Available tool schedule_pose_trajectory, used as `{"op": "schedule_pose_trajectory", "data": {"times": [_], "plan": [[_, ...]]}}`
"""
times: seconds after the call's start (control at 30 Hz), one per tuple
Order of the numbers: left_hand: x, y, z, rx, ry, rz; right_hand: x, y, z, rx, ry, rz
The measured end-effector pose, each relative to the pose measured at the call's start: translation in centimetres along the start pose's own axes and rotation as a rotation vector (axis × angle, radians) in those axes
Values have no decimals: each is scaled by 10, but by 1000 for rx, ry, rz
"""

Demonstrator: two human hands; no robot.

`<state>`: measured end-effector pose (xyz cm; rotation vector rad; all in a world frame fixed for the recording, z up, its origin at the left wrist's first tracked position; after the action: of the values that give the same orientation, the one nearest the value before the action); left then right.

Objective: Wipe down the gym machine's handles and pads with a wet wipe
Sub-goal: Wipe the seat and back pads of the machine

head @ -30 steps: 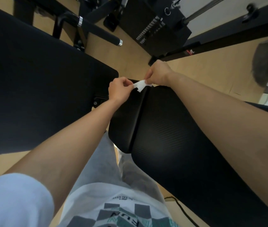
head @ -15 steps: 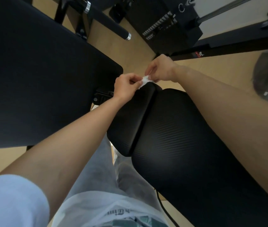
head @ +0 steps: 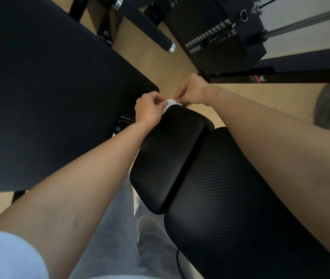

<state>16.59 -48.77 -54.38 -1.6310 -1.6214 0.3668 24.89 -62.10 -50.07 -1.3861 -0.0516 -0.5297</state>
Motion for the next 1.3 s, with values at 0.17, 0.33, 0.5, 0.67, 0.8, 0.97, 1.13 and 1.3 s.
{"op": "schedule_pose_trajectory", "data": {"times": [0.17,0.33,0.5,0.67,0.8,0.97,1.13,1.3], "plan": [[4,10,15,18,90,-61,-13,25,9,14,-35,37],[4,6,20,-16,106,-74,-26,34,15,38,-119,85],[-1,-6,19,-37,3,23,-27,26,19,60,-164,107],[2,-24,33,7,-12,49,-44,14,37,113,-325,184],[6,-41,47,14,-2,35,-65,2,48,161,-464,252],[4,-30,34,-88,-49,89,-62,-11,51,219,-500,153],[-15,-16,27,-113,0,273,-40,-36,44,134,-537,63],[-23,-10,33,46,-51,435,-49,-75,36,108,-673,107]]}}
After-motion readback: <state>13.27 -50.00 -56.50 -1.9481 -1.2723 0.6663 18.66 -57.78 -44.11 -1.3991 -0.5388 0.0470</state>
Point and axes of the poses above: each hand's wrist, its own y-axis towards the middle knuckle, its own x-axis out of the back of the hand, z = x × y, the point moved 10 cm from there along y, towards the middle knuckle, and after that the axes turned 3 degrees about y, right-handed, at the moved point
